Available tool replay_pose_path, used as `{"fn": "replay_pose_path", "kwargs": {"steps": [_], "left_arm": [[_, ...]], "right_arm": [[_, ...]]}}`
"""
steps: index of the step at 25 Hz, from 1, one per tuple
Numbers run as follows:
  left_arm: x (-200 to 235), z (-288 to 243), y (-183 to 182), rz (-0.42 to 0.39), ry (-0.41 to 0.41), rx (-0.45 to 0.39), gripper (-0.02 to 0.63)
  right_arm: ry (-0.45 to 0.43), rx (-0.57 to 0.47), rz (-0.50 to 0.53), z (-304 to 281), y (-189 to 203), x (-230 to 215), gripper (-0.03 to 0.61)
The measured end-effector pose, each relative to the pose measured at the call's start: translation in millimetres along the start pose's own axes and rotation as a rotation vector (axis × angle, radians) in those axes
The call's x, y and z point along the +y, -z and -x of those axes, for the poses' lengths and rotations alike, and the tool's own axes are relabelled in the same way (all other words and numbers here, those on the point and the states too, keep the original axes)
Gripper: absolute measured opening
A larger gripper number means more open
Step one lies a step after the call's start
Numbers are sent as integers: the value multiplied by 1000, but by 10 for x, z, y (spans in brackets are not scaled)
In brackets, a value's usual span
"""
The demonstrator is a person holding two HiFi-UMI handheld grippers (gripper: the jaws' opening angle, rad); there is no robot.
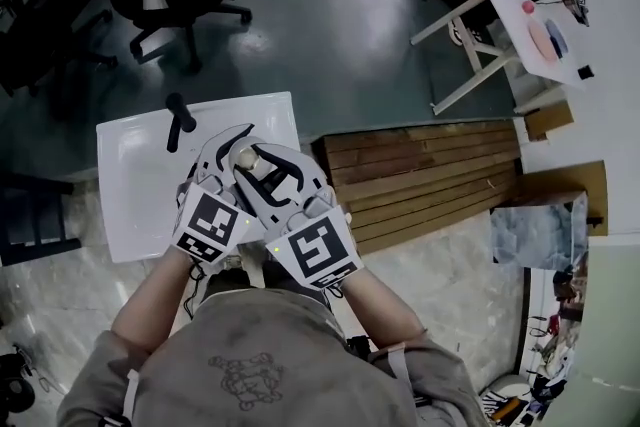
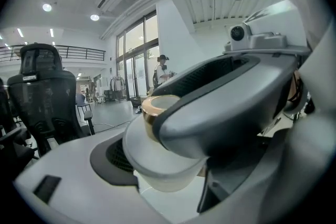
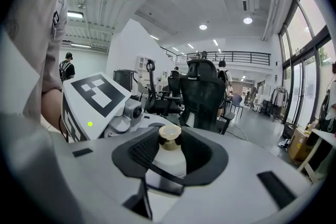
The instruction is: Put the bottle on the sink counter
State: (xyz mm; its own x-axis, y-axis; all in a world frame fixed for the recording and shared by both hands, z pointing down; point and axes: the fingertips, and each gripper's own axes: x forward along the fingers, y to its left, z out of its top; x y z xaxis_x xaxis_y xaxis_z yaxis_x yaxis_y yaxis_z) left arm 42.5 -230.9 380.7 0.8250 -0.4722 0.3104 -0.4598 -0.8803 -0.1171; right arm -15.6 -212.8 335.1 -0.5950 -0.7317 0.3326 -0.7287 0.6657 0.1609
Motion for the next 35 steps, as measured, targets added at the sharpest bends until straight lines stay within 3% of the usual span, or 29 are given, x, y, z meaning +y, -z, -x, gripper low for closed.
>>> {"fn": "replay_pose_path", "kwargs": {"steps": [12, 22, 28, 35], "left_arm": [[405, -630, 71, -37, -51, 3, 328], [650, -952, 226, -79, -67, 12, 328], [786, -1113, 397, -15, -56, -8, 328], [901, -1235, 667, -14, -55, -15, 328]], "right_arm": [[-22, -4, -19, -313, 219, -633, 133], [-31, 21, 47, -587, 427, -885, 133], [-27, 9, 39, -807, 575, -980, 133], [-23, -20, 19, -1030, 793, -1008, 133]]}}
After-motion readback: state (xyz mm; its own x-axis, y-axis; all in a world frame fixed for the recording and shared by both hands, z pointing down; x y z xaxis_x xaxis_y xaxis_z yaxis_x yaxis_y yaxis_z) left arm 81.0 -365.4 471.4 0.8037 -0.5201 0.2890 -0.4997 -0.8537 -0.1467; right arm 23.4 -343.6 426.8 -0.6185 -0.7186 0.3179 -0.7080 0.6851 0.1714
